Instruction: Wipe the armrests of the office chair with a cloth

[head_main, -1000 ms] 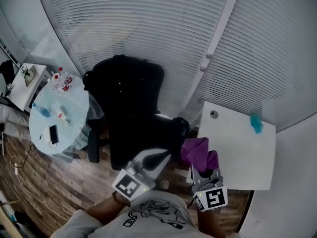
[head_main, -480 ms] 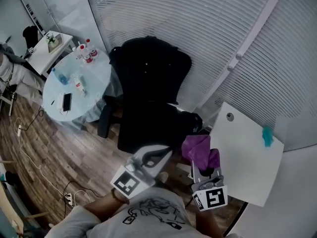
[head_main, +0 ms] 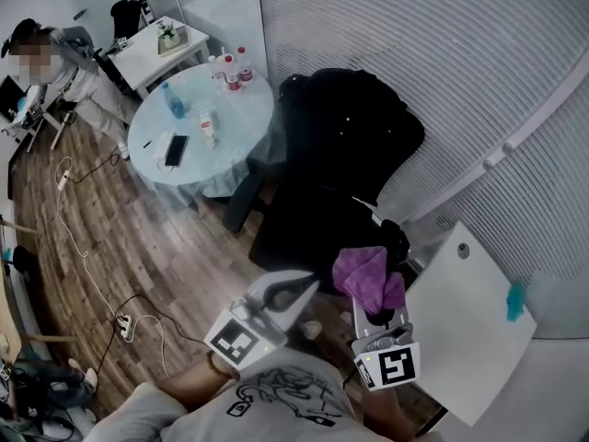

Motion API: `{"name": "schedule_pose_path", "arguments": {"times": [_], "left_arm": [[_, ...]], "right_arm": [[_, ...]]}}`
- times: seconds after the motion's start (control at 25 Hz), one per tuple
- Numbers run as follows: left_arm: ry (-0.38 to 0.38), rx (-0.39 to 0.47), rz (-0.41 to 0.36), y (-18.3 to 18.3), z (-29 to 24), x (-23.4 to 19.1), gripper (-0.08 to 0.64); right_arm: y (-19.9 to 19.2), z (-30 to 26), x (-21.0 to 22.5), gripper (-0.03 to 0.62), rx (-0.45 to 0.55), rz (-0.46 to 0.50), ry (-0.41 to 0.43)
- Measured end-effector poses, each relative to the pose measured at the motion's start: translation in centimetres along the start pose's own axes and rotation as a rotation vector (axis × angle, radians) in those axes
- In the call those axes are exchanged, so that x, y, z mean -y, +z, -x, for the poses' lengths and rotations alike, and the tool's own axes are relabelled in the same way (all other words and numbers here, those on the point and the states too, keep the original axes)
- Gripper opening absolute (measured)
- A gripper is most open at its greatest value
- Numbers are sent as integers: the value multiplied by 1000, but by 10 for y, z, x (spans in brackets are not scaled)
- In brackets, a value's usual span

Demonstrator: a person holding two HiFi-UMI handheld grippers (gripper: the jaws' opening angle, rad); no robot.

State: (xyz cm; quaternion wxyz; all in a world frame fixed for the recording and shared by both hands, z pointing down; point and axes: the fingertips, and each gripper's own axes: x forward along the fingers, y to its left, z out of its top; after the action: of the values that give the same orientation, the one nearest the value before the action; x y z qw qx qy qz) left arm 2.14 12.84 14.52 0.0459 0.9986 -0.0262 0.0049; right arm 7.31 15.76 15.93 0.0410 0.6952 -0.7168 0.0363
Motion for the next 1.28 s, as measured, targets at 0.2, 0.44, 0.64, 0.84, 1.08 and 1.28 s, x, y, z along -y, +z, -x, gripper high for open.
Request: {"name": "schedule_pose_path", "arguments": {"times": [0.2, 0.44, 0.64, 0.84, 1.08, 1.28], "left_arm": [[122, 8, -11, 1, 43, -39, 3], [236, 39, -5, 3, 98, -87, 2], [278, 50, 3, 4, 131, -125, 2], [299, 51, 2, 7, 156, -164, 2], [333, 49, 4, 5, 189, -213, 2], [373, 51, -11, 6, 219, -247, 2]], "right_arm": [[12, -43, -45, 29, 32, 16, 121], [15, -90, -97, 29, 20, 47, 239], [22, -126, -132, 29, 23, 72, 297], [28, -165, -159, 29, 21, 80, 321], [24, -212, -189, 29, 11, 97, 356], [23, -248, -219, 29, 8, 107, 405]]}}
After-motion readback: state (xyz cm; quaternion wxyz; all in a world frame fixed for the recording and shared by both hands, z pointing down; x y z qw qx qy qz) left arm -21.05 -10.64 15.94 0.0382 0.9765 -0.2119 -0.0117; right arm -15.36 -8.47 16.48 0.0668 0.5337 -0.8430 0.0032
